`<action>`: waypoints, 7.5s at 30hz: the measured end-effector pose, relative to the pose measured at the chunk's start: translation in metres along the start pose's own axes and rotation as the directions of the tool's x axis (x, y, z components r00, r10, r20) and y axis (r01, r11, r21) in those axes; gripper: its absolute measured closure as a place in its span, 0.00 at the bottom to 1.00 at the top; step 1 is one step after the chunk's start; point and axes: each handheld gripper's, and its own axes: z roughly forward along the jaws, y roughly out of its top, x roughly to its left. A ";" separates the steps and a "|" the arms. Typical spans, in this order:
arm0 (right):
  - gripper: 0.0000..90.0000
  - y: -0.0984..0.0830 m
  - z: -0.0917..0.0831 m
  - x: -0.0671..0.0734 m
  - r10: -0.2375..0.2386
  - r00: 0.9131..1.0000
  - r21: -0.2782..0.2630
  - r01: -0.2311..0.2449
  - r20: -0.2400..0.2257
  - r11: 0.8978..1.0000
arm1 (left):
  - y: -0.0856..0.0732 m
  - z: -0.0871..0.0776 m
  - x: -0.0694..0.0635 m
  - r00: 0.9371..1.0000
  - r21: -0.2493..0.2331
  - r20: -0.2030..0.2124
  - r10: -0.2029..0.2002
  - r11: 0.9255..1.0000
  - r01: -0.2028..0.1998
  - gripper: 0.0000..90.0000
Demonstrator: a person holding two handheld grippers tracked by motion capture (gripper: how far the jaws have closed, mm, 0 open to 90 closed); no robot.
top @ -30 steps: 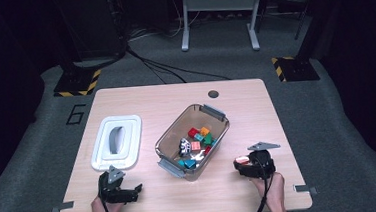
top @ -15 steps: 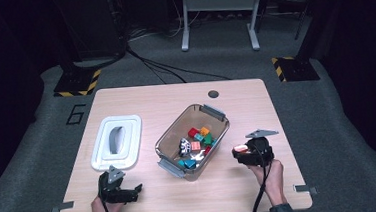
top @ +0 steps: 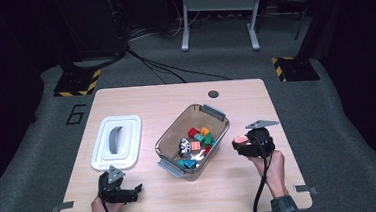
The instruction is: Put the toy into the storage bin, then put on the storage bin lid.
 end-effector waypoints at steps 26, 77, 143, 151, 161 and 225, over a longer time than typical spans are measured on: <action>0.48 0.055 -0.018 0.023 -0.082 0.996 -0.036 0.080 -0.042 0.996 | 0.000 0.000 0.000 1.000 -0.002 -0.001 0.000 1.000 0.000 0.01; 0.34 0.063 0.008 0.081 -0.214 0.949 0.115 0.245 -0.231 0.963 | 0.000 0.000 0.000 1.000 -0.003 0.004 -0.007 1.000 0.007 0.01; 0.00 -0.096 0.051 -0.046 0.017 0.996 -0.018 -0.016 0.085 1.000 | 0.029 -0.019 0.027 0.995 -0.080 -0.004 -0.099 0.992 0.098 0.05; 0.00 -0.097 0.053 -0.048 -0.028 0.997 -0.011 0.029 0.072 1.000 | 0.053 -0.021 0.050 0.990 -0.097 0.006 -0.142 0.985 0.142 0.04; 0.00 -0.099 0.051 -0.050 -0.062 0.997 -0.009 0.063 0.045 0.998 | 0.074 -0.018 0.078 0.984 -0.075 -0.021 -0.178 0.982 0.176 0.05; 0.00 -0.100 0.049 -0.053 -0.077 0.997 -0.003 0.077 0.021 0.997 | 0.131 -0.019 0.114 0.985 -0.056 -0.061 -0.162 0.986 0.159 0.74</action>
